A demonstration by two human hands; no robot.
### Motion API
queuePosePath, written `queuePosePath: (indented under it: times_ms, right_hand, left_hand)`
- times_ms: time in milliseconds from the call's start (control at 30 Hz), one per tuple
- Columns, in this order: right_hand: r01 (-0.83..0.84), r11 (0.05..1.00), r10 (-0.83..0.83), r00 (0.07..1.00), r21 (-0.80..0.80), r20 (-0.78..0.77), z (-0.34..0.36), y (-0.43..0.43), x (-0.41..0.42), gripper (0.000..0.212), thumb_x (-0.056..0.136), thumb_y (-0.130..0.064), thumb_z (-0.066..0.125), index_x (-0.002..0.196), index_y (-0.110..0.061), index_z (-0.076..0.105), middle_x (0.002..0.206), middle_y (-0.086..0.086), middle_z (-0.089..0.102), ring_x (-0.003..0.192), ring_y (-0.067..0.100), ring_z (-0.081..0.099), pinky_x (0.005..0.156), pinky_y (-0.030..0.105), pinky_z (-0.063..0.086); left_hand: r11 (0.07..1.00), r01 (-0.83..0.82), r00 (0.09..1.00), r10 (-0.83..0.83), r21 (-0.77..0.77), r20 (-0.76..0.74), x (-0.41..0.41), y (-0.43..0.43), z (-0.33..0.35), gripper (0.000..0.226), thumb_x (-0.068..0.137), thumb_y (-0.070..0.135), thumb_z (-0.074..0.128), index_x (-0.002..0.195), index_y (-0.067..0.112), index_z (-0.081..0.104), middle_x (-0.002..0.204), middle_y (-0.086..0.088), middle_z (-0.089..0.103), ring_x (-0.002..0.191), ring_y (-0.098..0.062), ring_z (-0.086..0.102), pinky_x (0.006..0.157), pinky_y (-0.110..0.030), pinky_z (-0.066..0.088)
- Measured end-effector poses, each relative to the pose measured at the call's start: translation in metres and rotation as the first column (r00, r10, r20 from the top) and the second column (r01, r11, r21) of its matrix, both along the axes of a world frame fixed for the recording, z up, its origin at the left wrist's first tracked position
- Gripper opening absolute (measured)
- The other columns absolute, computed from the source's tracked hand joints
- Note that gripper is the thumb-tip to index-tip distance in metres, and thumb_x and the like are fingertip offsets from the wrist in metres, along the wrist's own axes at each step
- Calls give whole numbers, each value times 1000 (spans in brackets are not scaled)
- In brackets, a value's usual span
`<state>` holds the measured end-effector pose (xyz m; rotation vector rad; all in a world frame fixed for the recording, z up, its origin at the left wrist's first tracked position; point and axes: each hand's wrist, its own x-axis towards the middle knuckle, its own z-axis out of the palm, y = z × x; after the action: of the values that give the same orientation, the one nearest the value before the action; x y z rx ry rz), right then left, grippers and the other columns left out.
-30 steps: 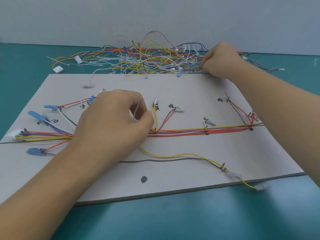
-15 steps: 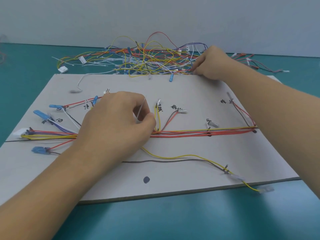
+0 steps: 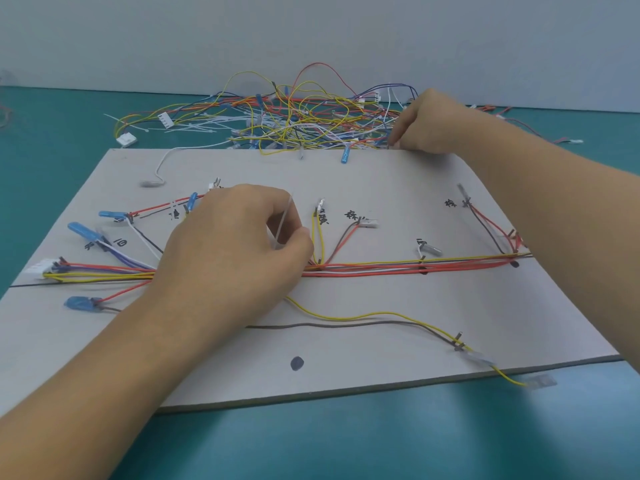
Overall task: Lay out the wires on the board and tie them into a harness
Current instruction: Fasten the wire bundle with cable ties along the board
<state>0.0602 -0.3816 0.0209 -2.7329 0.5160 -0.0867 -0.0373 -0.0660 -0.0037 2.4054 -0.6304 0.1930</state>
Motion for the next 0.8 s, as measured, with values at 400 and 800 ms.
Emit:
queuePosePath:
  times_ms: [400,800]
  right_hand:
    - [83,995,-88,991,50,102,0,7,-9,21,78,-2,74,97,-8,80,96,16,75,82,21,60,77,32,54]
    - [69,994,-55,984,-80,170,8,14,-7,32,82,1,56,102,-9,80,93,16,72,82,23,59,76,31,52]
  left_hand:
    - [1000,14,1000,-14,-3,10,0,0,-1,21,75,47,55,72,30,67,67,21,62,64,-2,54,62,-32,47]
    - [1000,22,1000,-22,4,1,0,1,0,21,75,46,54,71,30,67,69,40,57,57,2,51,56,-27,34]
